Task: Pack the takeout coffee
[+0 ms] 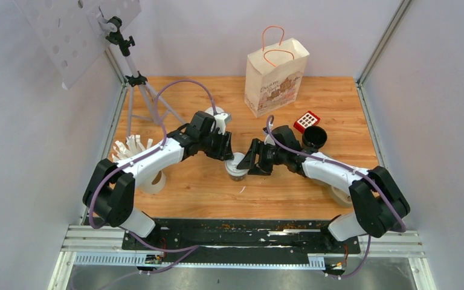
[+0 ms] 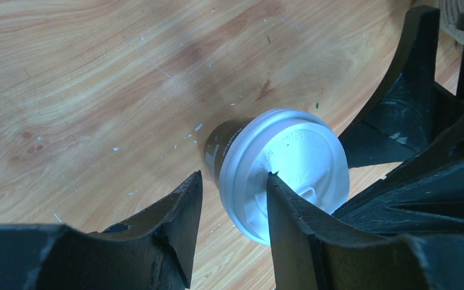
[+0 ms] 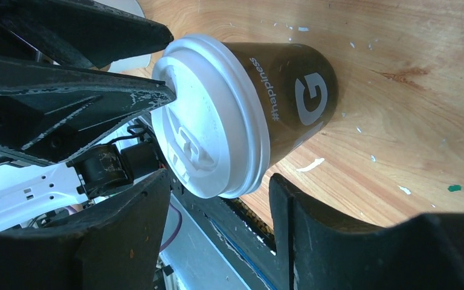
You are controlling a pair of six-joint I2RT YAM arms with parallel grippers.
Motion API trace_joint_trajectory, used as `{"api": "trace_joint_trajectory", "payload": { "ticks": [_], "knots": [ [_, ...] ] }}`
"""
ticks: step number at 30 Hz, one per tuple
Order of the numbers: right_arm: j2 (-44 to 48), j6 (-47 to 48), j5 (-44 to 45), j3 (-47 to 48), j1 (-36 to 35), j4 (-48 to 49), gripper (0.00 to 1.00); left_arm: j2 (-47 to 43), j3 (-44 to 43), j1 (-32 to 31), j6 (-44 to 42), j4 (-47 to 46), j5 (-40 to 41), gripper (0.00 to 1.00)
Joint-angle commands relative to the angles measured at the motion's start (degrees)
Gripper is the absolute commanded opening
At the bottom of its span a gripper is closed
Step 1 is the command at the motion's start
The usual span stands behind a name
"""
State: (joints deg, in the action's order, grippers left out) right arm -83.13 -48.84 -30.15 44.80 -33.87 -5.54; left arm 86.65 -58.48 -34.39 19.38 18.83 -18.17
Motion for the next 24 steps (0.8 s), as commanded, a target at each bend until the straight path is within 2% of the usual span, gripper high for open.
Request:
{"api": "trace_joint_trajectory", "payload": {
  "ticks": [1,11,24],
  "knots": [
    [-0.69,-0.5,-0.68,-0.68,-0.69,3.12,0.6,0.02,1.58,0.19,-0.3,-1.88,-0.03,0.5],
    [-2.42,0.69,0.05,-1.99,-0.84,3.72,0.47,0.29,2.6,0.12,-0.3,-2.2,0.24,0.49],
    [-2.8,3.74,1.27,-6.13,-0.79,4.97,0.41,2.73,2.92,0.14,-1.48,-1.55,1.66,0.48]
  ]
}}
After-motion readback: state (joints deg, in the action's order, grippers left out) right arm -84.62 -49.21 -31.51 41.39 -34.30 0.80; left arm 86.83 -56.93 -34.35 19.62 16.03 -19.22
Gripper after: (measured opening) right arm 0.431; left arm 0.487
